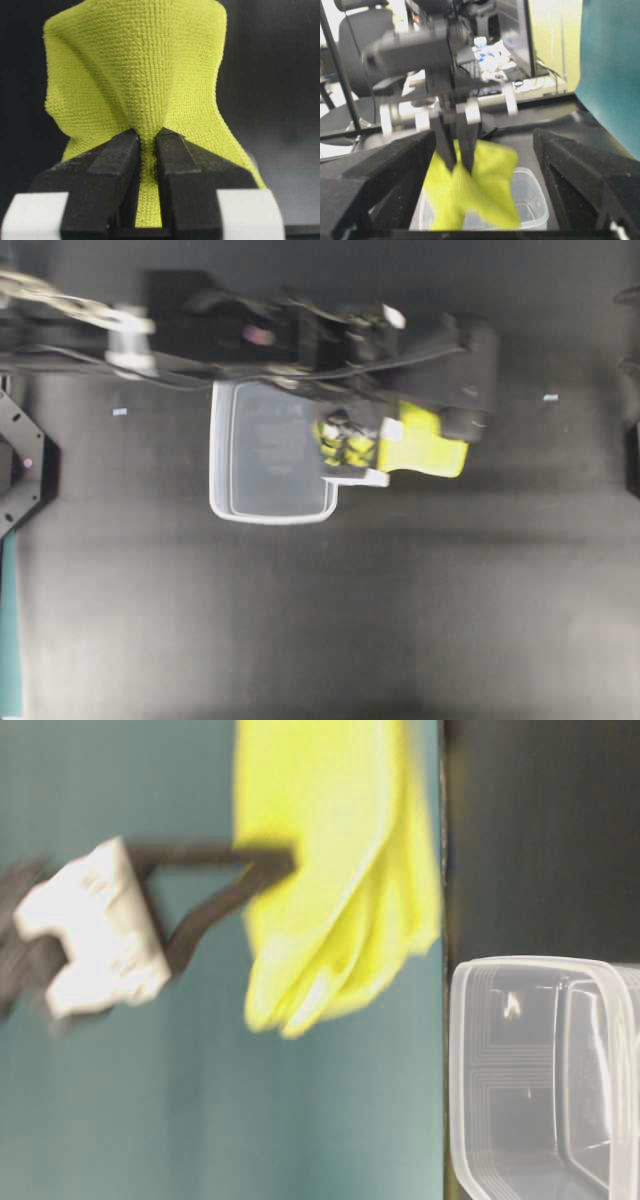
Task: Place the yellow towel into the container with the left arm.
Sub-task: 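Lift the towel and carry it left over the clear container, then lower the towel into the container and open the left gripper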
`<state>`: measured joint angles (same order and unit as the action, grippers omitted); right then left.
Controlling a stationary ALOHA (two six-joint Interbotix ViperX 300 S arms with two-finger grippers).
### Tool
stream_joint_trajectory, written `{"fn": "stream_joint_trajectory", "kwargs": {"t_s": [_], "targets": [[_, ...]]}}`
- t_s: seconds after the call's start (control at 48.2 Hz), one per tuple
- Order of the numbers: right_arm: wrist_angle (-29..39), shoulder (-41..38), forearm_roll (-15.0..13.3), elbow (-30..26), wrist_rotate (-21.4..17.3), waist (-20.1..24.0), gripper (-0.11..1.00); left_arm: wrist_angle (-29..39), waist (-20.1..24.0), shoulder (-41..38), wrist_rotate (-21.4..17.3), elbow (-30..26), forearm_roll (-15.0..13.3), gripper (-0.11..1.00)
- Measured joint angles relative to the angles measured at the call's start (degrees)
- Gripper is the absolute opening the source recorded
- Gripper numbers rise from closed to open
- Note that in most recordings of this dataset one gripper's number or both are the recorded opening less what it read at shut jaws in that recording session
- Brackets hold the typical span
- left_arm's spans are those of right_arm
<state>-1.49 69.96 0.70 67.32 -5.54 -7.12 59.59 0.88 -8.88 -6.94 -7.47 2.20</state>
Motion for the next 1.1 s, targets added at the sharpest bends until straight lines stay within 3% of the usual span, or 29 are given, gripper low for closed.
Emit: {"fn": "stream_joint_trajectory", "kwargs": {"t_s": [0.208, 0.311, 0.457, 0.581, 1.1], "targets": [[0.09, 0.0, 0.09, 0.0, 0.0, 0.0, 0.76, -1.41, 2.72, 9.84, 0.09, 14.15, 0.0, 0.07], [0.0, 0.0, 0.09, 0.0, 0.0, 0.09, 0.76, -5.01, 3.16, 13.36, 0.09, 21.36, 0.0, 0.07], [0.0, -0.09, 0.09, 0.09, 0.09, 0.0, 0.76, -11.51, 3.08, 16.17, -0.09, 27.25, 0.0, 0.07], [0.0, 0.0, 0.09, 0.0, 0.0, 0.0, 0.76, -15.47, 3.08, 16.7, -0.09, 29.88, 0.09, 0.07], [0.09, -0.09, 0.0, 0.0, 0.0, 0.0, 0.76, -19.86, 3.16, 15.03, -0.88, 33.31, 0.09, 0.1]]}}
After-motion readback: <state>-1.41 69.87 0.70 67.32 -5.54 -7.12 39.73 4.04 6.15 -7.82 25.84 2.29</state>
